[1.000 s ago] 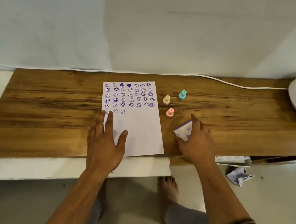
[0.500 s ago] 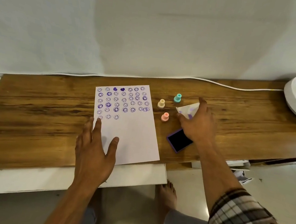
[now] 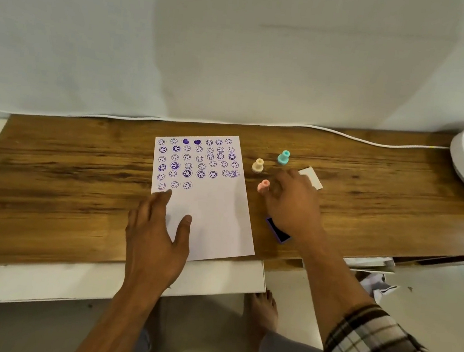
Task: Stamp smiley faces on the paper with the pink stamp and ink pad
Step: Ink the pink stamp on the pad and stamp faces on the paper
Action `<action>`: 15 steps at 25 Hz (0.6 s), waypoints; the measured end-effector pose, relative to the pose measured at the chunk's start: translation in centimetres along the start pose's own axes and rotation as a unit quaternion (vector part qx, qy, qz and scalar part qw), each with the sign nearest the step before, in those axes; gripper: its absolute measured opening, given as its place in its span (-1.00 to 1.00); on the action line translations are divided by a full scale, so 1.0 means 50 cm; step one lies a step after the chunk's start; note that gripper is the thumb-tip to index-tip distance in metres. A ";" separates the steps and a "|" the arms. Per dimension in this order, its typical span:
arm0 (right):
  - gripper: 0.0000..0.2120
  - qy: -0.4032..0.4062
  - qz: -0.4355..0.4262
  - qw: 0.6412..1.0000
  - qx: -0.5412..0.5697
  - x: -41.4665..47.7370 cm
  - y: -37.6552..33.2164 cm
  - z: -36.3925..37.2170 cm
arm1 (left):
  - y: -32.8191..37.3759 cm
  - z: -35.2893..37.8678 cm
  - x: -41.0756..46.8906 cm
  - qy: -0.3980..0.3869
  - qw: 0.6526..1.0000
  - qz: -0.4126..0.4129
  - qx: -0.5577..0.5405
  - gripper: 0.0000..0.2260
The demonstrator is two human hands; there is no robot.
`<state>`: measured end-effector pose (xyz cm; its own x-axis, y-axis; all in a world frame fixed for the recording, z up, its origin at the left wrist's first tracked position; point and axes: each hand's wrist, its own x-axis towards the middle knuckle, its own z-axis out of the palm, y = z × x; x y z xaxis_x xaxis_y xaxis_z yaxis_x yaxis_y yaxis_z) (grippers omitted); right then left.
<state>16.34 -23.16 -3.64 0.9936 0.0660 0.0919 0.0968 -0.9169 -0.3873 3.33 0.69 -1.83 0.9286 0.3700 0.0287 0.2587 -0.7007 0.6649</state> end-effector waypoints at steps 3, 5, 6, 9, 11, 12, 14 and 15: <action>-0.77 -0.054 0.029 0.997 0.047 -0.015 -0.017 -0.007 | 0.011 0.002 -0.010 -0.029 0.996 0.005 -0.088 -0.57; -0.86 -0.046 0.105 0.975 0.191 -0.044 -0.038 -0.033 | 0.022 0.001 -0.011 -0.052 0.986 -0.012 -0.160 -0.66; -0.87 -0.039 0.141 0.948 0.284 -0.064 -0.055 -0.047 | 0.032 0.001 -0.008 -0.071 0.977 -0.032 -0.199 -0.66; -0.75 -0.045 0.168 0.885 0.433 -0.143 -0.124 -0.060 | 0.056 0.002 -0.004 -0.147 0.945 -0.064 -0.285 -0.62; -0.76 -0.065 0.142 0.879 0.450 -0.180 -0.156 -0.050 | 0.061 0.007 -0.010 -0.170 0.933 -0.065 -0.310 -0.61; -0.77 -0.076 0.131 0.879 0.453 -0.186 -0.166 -0.046 | 0.063 0.007 -0.012 -0.166 0.930 -0.070 -0.319 -0.61; -0.79 -0.101 0.107 0.880 0.451 -0.184 -0.171 -0.039 | 0.058 0.004 -0.011 -0.148 0.932 -0.079 -0.320 -0.64; -0.79 -0.110 0.099 0.882 0.448 -0.180 -0.168 -0.038 | 0.055 0.002 -0.009 -0.140 0.936 -0.081 -0.312 -0.65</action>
<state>6.48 -16.79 0.54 0.9740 0.1054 -0.2006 -0.1699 -0.2459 -0.9543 3.63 -1.45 -0.07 0.9468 0.2043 -0.2486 0.2768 -0.1235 0.9530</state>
